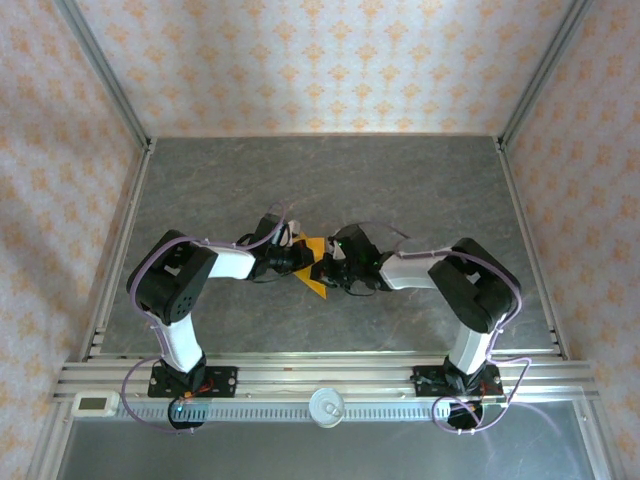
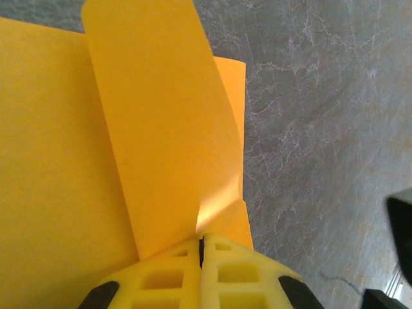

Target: Fold a paper plane with a square sheet of paper (pick it up from the middle)

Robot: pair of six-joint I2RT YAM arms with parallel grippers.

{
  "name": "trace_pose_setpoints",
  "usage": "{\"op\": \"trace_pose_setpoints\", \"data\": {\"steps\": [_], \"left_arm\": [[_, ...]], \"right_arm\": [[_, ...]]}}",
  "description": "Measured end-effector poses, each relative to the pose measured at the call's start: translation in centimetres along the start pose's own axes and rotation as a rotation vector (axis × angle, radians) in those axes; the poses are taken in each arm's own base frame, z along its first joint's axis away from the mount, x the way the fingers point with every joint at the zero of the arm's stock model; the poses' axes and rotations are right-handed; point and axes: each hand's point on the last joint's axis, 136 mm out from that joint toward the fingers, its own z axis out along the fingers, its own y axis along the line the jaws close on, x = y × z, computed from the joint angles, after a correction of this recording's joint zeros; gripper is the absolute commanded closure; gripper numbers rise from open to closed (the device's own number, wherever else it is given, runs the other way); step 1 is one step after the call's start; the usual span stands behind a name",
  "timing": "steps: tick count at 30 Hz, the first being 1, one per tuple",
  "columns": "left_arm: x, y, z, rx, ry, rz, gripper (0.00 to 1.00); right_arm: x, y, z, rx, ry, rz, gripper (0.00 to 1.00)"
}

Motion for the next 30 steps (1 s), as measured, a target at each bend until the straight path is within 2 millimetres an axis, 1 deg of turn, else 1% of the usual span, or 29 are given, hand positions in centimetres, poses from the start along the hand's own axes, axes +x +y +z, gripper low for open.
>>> {"op": "trace_pose_setpoints", "data": {"steps": [4, 5, 12, 17, 30], "left_arm": [[0.0, 0.0, 0.0, -0.001, 0.0, 0.0, 1.0], [0.0, 0.0, 0.0, 0.0, 0.0, 0.0, 1.0], [0.1, -0.1, 0.1, -0.002, 0.001, 0.003, 1.0], [0.1, -0.1, 0.1, -0.002, 0.001, 0.003, 1.0], [0.1, -0.1, 0.1, -0.001, 0.001, 0.003, 1.0]], "right_arm": [[1.1, -2.0, 0.2, 0.029, 0.016, 0.015, 1.0], [1.3, -2.2, 0.2, 0.018, 0.01, 0.012, 1.0], [2.4, -2.8, -0.9, -0.025, -0.017, 0.02, 1.0], [3.4, -3.1, -1.4, -0.029, -0.011, 0.023, 1.0], [5.9, -3.8, -2.4, 0.03, 0.037, 0.004, 1.0]]}}
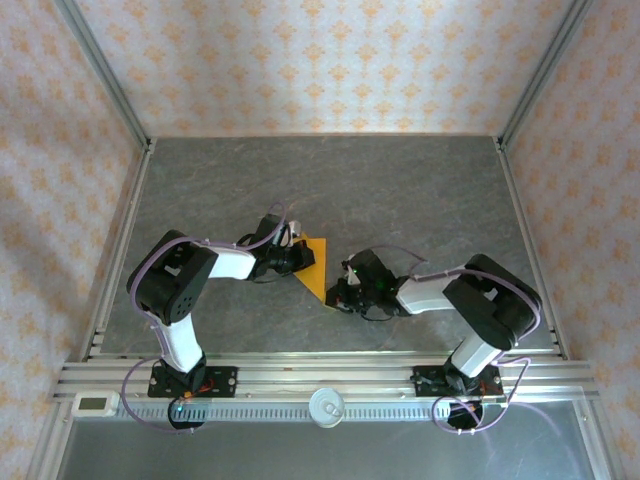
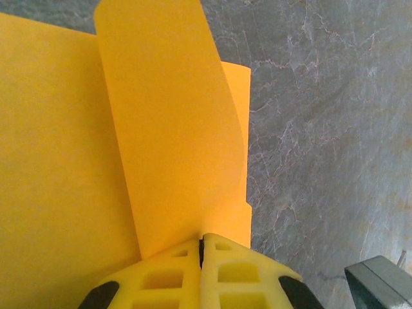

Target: Fold a paper plane with a square sheet of paper (pick it up from the middle)

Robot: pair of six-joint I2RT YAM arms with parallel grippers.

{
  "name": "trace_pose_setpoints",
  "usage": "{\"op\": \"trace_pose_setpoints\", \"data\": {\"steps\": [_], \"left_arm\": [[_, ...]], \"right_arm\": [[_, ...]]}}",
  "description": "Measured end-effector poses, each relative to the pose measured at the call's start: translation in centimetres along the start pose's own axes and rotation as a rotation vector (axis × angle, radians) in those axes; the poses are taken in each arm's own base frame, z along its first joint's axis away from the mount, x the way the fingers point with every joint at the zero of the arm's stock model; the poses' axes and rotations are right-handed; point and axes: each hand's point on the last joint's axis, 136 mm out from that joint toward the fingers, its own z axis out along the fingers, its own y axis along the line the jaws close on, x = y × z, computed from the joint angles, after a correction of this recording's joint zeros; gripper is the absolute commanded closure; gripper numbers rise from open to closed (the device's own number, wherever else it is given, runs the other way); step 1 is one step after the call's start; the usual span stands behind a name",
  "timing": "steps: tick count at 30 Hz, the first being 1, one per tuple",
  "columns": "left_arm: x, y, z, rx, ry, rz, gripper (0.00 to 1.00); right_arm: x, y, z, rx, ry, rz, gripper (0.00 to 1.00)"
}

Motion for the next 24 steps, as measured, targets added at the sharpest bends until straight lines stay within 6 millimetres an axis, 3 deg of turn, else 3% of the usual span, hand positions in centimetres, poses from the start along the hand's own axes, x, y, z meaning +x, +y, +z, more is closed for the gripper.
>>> {"op": "trace_pose_setpoints", "data": {"steps": [3, 6, 10, 13, 24], "left_arm": [[0.0, 0.0, 0.0, 0.001, 0.0, 0.0, 1.0], [0.0, 0.0, 0.0, 0.001, -0.001, 0.0, 1.0], [0.0, 0.0, 0.0, 0.001, -0.001, -0.002, 1.0], [0.0, 0.0, 0.0, 0.001, -0.001, -0.003, 1.0], [0.0, 0.0, 0.0, 0.001, -0.001, -0.003, 1.0]], "right_arm": [[0.6, 0.1, -0.8, 0.015, 0.012, 0.001, 1.0], [0.1, 1.6, -1.6, -0.003, -0.001, -0.013, 1.0], [-2.1, 4.6, -1.7, -0.057, -0.045, -0.04, 1.0], [-3.7, 5.4, -1.0, -0.071, -0.069, -0.037, 1.0], [-6.4, 2.7, 1.9, -0.011, -0.083, 0.039, 1.0]]}}
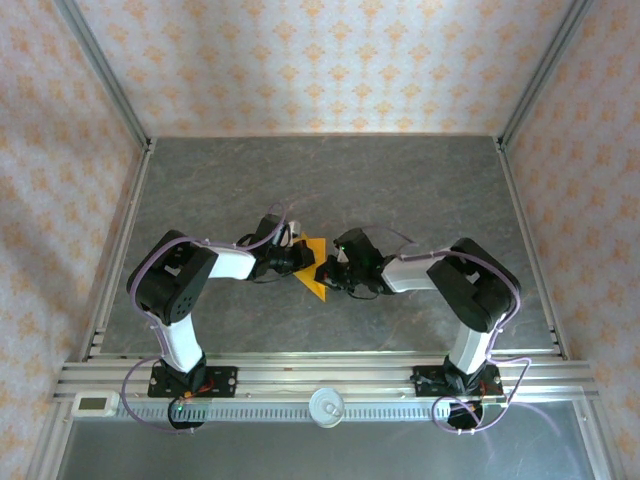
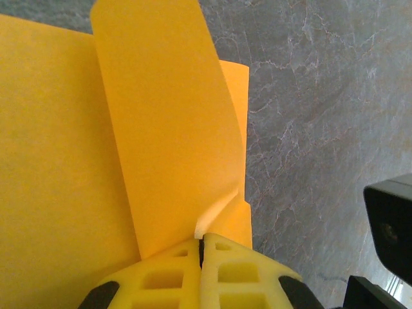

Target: Fold a paper plane with a square sheet of paper (pick it up from the middle)

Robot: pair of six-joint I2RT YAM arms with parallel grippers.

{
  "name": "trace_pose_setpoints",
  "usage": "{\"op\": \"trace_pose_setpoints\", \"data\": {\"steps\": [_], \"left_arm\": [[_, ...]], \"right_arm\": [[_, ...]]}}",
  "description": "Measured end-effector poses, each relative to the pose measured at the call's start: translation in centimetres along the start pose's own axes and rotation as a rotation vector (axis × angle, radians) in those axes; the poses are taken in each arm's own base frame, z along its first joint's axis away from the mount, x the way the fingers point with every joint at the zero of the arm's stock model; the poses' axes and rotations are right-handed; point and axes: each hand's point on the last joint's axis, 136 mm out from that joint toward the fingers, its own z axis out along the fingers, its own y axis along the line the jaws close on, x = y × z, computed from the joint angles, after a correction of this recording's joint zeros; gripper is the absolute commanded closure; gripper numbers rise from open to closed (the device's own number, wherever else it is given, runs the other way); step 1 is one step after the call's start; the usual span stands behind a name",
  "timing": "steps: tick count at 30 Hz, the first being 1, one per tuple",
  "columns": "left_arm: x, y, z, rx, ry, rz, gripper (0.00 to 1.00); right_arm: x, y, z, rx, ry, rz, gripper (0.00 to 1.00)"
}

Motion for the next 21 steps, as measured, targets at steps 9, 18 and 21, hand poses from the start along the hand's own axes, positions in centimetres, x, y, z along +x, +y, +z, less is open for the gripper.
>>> {"op": "trace_pose_setpoints", "data": {"steps": [9, 18, 21], "left_arm": [[0.0, 0.0, 0.0, 0.0, -0.001, 0.0, 1.0], [0.6, -0.4, -0.4, -0.011, 0.016, 0.005, 0.95], [0.2, -1.2, -1.2, -0.002, -0.004, 0.014, 0.92]], "right_arm": [[-0.1, -0.7, 0.8, 0.003, -0.004, -0.001, 1.0], [1.5, -1.9, -0.7, -0.035, -0.025, -0.046, 1.0], [1.7, -2.0, -0.8, -0.035, -0.019, -0.071, 1.0]]}}
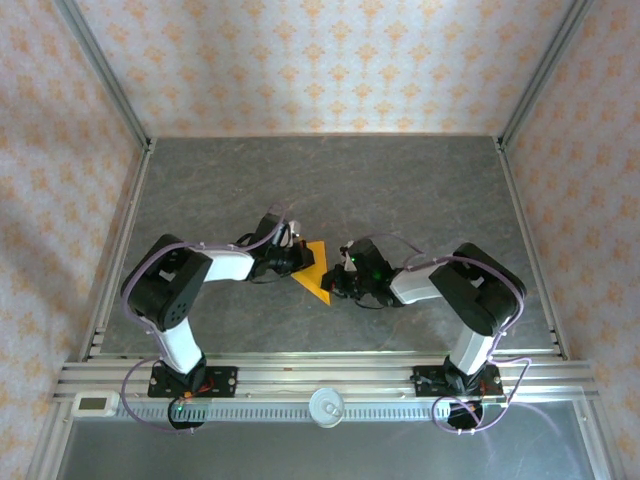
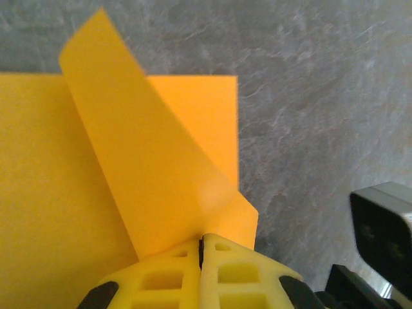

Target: Fold a paper plane with a square sheet of paper (pick it up from the middle)

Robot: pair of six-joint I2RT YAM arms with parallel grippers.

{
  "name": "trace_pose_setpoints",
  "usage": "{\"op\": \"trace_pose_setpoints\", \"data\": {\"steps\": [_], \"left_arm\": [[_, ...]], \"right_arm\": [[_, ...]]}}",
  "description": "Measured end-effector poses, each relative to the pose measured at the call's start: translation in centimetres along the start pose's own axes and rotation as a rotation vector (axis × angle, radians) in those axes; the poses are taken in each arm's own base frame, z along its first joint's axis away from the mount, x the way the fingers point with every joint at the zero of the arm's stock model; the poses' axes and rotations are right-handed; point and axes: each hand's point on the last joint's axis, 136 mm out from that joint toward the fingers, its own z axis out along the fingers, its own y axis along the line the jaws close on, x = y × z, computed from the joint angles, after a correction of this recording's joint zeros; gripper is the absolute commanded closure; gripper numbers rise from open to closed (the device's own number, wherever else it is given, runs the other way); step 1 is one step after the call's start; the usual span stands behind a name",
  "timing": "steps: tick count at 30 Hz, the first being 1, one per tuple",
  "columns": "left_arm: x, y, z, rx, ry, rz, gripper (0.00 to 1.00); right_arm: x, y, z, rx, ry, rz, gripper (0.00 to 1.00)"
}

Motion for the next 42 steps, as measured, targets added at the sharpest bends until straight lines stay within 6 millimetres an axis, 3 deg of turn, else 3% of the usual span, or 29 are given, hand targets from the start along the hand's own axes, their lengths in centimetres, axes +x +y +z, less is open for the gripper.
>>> {"op": "trace_pose_setpoints", "data": {"steps": [5, 8, 14, 21, 36, 42], "left_arm": [[-0.8, -2.6, -1.7, 0.052, -0.045, 0.046, 0.93], [-0.3, -3.1, -1.6, 0.057, -0.035, 0.071, 0.96], [0.8, -2.3, -1.1, 0.023, -0.002, 0.092, 0.99], [1.9, 0.7, 0.9, -0.053, 0.06, 0.08, 0.99], [1.1, 0.6, 1.3, -0.063, 0.053, 0.091, 1.0], [1.1, 0.6, 1.3, -0.063, 0.052, 0.091, 1.0]], "right_arm": [[0.1, 0.0, 0.0, 0.002, 0.009, -0.026, 1.0], [0.1, 0.0, 0.0, 0.008, 0.014, -0.03, 1.0], [0.1, 0.0, 0.0, 0.02, 0.022, -0.025, 1.0], [0.1, -0.1, 0.1, 0.021, 0.022, -0.023, 1.0], [-0.2, 0.4, 0.1, 0.051, 0.046, 0.027, 1.0], [-1.6, 2.5, 0.3, 0.04, 0.038, 0.052, 1.0]]}}
